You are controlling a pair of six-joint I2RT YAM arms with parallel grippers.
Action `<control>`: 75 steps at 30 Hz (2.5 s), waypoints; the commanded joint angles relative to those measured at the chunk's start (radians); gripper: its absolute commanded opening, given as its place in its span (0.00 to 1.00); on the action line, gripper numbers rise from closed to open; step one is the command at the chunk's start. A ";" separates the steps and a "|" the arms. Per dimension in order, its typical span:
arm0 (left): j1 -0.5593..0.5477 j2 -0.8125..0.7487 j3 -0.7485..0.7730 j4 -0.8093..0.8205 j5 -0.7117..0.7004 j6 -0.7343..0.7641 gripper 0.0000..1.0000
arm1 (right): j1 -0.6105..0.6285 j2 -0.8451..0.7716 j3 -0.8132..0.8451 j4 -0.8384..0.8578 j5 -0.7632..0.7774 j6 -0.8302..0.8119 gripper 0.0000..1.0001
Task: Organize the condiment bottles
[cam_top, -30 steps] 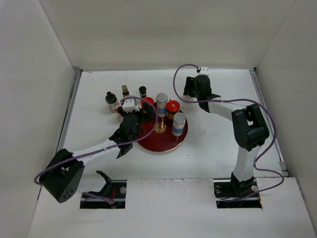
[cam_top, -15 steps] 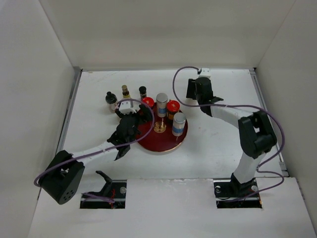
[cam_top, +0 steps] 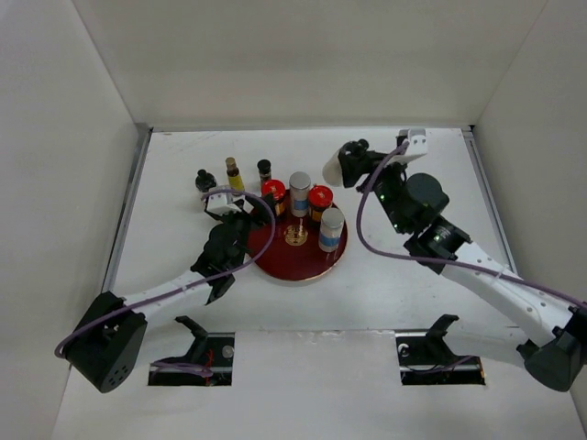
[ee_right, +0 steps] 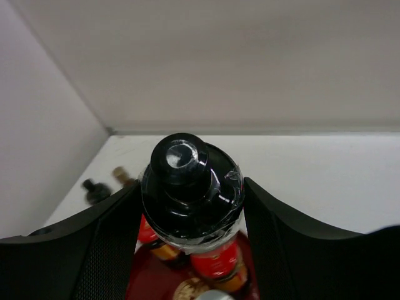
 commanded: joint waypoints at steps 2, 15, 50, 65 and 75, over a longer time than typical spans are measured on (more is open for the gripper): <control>0.032 -0.103 -0.022 0.038 -0.001 -0.051 0.91 | 0.161 -0.012 -0.059 0.052 -0.020 0.013 0.49; 0.080 -0.181 -0.019 -0.058 -0.040 -0.077 0.91 | 0.355 0.149 -0.224 0.147 0.034 0.033 0.49; 0.102 0.259 0.620 -0.589 0.013 0.115 0.81 | 0.392 0.051 -0.441 0.309 0.061 0.002 0.94; 0.166 0.639 0.992 -0.788 0.052 0.164 0.72 | 0.267 -0.201 -0.557 0.318 0.046 0.103 0.96; 0.177 0.756 1.073 -0.825 0.058 0.167 0.74 | 0.246 -0.184 -0.554 0.327 0.029 0.114 0.97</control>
